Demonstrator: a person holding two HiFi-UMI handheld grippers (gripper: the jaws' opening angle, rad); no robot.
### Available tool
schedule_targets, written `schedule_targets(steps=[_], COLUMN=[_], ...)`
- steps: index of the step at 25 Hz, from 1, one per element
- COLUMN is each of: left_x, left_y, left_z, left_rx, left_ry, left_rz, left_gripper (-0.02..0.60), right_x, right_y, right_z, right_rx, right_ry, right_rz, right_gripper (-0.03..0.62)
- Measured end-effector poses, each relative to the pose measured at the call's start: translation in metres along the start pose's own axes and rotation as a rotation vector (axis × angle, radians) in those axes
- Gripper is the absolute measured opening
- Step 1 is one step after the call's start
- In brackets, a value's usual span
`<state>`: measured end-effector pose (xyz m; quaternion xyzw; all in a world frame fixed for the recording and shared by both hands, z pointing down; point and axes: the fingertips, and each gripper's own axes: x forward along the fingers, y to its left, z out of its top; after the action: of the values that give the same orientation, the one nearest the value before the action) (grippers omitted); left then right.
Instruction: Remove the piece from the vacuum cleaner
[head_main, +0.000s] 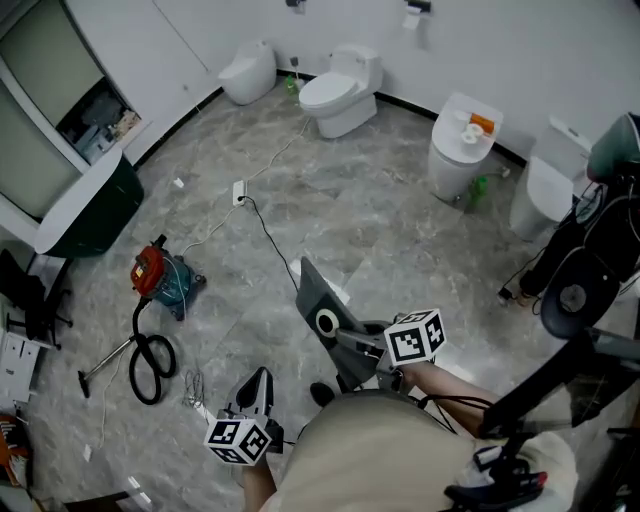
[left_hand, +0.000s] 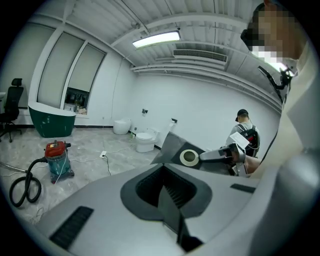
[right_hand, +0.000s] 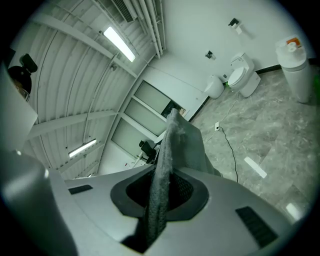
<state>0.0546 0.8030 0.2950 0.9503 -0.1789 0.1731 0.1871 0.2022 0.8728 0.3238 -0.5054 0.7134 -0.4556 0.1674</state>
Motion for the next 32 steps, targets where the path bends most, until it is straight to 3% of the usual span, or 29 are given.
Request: schedule_targets(steps=[5,11,15,21,32], left_x=[-0.004,-0.016,-0.023,-0.042,-0.062], left_y=[0.042,0.064,0.105,0.165,0.206], left_z=[0.018,0.039,0.036,0.044,0.039], left_rx=[0.000,-0.012,-0.012,-0.038,-0.113], left_ry=[-0.018,-0.042,-0.035,-0.058,-0.072], left_rz=[-0.049,-0.090,-0.110,-0.049,0.083], left_gripper=[0.002,0.002,0.003,0.002,0.002], right_x=[0.033,0.056,0.104,0.161,0.222], right_y=[0.017,0.045,0.051,0.062,0.072], right_z=[0.010,0.018,0.011,0.009,0.011], right_rx=[-0.016,-0.018,-0.026,-0.037,-0.048], right_ry=[-0.033,-0.034,-0.030,0.035,0.155], right_rz=[-0.033,-0.060,-0.066,-0.051,0.021], right_gripper=[0.034,0.034,0.034,0.034,0.034])
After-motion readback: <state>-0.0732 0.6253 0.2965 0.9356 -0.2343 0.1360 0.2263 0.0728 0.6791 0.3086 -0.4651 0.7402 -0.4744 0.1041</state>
